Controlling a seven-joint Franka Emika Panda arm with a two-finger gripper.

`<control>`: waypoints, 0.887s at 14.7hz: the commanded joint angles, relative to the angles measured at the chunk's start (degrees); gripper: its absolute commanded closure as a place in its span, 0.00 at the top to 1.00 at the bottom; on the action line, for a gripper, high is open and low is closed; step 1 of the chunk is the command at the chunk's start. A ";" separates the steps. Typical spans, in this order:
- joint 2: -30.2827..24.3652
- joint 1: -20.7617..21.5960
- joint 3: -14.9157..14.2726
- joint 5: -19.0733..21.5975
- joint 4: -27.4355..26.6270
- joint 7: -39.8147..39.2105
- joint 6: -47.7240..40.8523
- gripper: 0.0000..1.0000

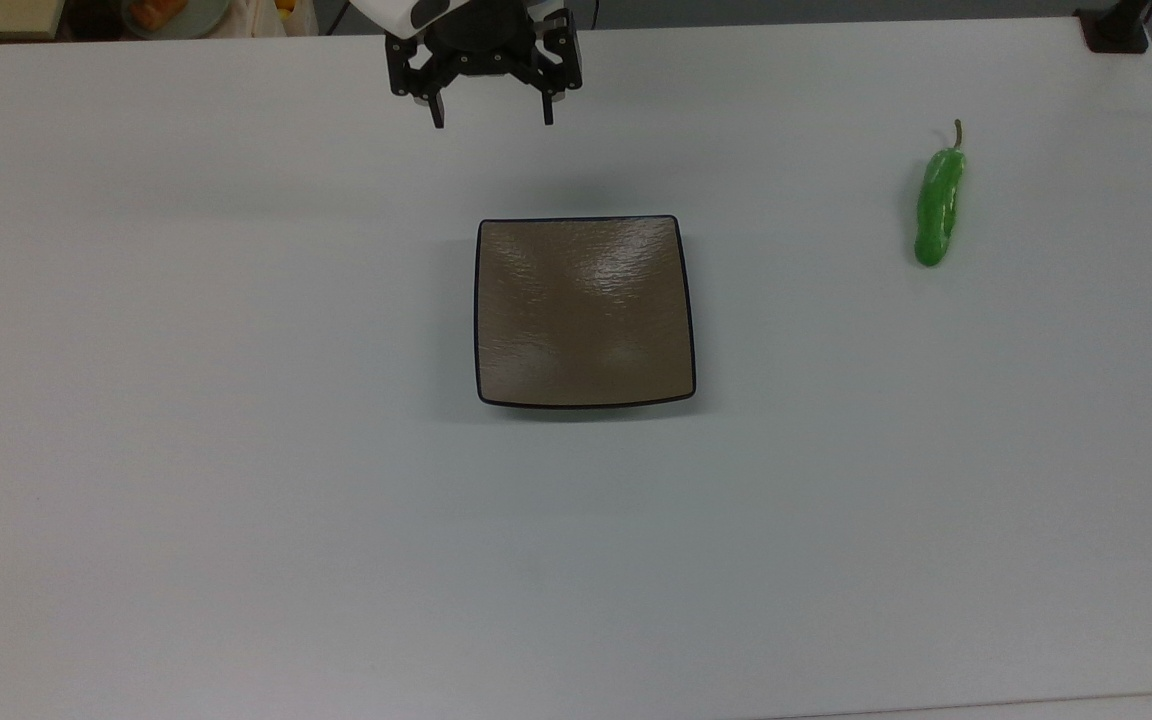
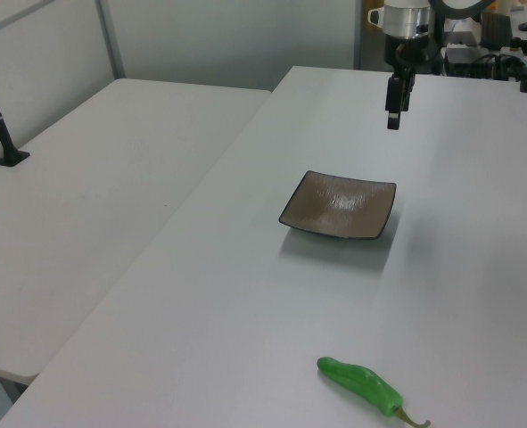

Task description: Chili peppers are placed on a ceramic plate

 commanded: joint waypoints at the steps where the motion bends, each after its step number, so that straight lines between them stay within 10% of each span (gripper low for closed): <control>1: -0.91 -0.23 0.35 0.68 -1.16 0.81 1.51 1.00; 13: -0.64 1.52 0.35 1.82 -0.90 5.29 1.68 1.00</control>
